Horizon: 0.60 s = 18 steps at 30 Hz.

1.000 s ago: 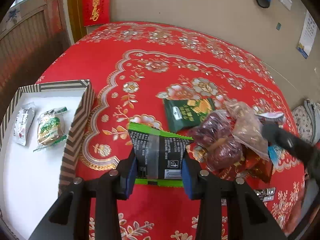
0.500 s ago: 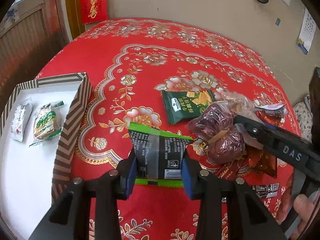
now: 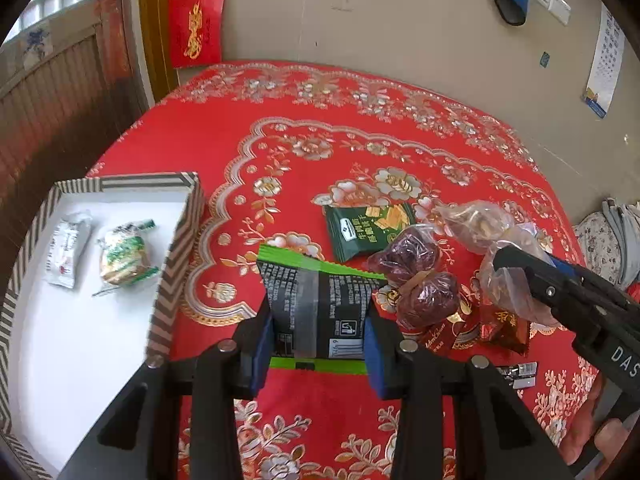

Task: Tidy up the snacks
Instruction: 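Grasp the black-and-green packet with the left tool while the right tool grasps the clear bag of brown snacks, then carry both items into the white box and open both tools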

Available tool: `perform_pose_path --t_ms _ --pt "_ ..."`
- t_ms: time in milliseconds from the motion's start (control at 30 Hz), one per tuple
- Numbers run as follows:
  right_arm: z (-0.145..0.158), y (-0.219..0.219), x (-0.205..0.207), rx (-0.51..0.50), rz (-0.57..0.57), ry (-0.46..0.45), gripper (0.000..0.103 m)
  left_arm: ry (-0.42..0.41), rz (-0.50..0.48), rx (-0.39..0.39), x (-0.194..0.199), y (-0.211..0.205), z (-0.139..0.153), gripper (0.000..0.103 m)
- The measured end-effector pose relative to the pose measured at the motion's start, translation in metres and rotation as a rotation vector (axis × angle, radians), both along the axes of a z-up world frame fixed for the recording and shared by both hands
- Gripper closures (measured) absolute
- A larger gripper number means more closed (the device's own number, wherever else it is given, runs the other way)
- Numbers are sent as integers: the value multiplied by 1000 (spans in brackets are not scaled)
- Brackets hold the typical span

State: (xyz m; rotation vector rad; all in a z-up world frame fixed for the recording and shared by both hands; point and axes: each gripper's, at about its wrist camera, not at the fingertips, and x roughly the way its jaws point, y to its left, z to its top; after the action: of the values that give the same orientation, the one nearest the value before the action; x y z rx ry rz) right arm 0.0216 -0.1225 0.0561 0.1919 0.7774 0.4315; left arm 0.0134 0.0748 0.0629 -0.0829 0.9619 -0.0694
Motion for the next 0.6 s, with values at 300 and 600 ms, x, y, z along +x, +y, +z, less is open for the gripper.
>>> perform_pose_path --t_ms 300,600 --pt "15 32 -8 16 67 -32 64 -42 38 35 -10 23 18 62" --pt "25 70 -10 24 137 -51 64 -66 87 33 -20 55 30 62"
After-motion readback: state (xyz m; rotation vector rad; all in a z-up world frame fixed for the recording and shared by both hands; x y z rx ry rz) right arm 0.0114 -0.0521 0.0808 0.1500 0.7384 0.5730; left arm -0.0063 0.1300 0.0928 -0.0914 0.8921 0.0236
